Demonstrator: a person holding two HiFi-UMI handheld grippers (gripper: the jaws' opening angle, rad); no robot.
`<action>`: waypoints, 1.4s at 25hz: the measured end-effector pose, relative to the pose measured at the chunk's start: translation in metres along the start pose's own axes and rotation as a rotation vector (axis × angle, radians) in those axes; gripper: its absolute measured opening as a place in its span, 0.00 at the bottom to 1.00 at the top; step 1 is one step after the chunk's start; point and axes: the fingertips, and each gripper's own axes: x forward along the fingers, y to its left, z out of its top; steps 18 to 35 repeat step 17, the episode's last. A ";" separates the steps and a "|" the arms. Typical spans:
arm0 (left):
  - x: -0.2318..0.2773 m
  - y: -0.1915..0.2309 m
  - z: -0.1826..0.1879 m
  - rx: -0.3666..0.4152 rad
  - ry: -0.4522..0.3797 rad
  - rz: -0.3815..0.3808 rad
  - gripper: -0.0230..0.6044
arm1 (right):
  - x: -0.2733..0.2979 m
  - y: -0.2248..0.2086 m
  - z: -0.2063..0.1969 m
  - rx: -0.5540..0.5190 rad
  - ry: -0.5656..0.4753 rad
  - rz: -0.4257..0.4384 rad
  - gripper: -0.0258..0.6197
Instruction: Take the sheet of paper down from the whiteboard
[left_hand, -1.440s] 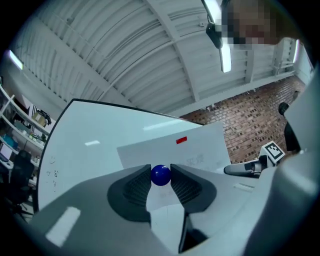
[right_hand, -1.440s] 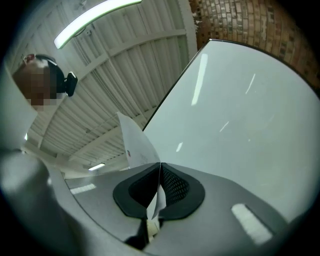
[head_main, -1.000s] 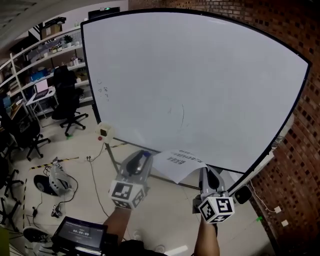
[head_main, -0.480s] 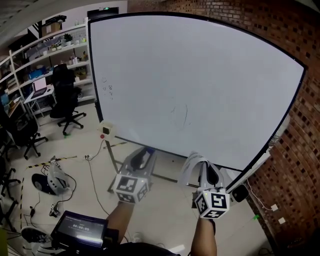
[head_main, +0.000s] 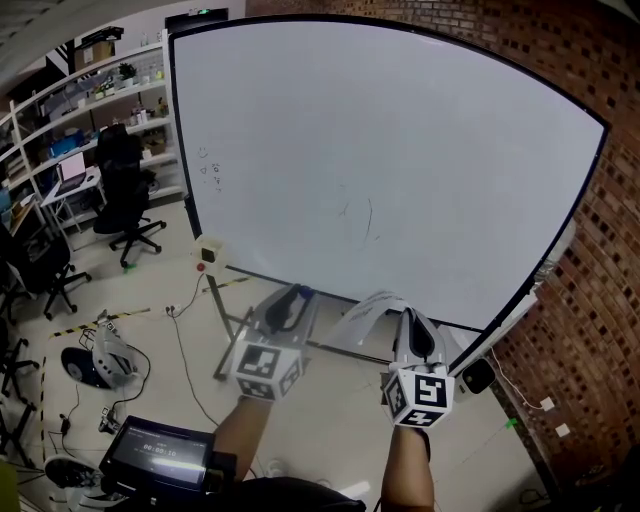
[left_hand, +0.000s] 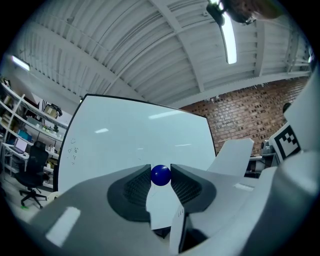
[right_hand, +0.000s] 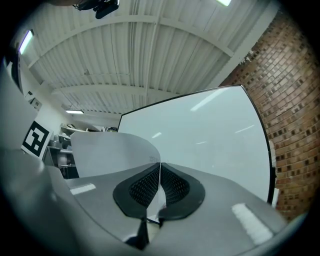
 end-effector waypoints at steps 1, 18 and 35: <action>0.000 0.000 0.001 -0.001 0.000 -0.003 0.23 | 0.001 0.002 0.002 -0.003 -0.001 0.001 0.06; -0.020 0.013 0.021 0.001 -0.001 -0.027 0.23 | 0.001 0.043 0.018 -0.051 0.005 0.002 0.06; -0.020 0.013 0.021 0.001 -0.001 -0.027 0.23 | 0.001 0.043 0.018 -0.051 0.005 0.002 0.06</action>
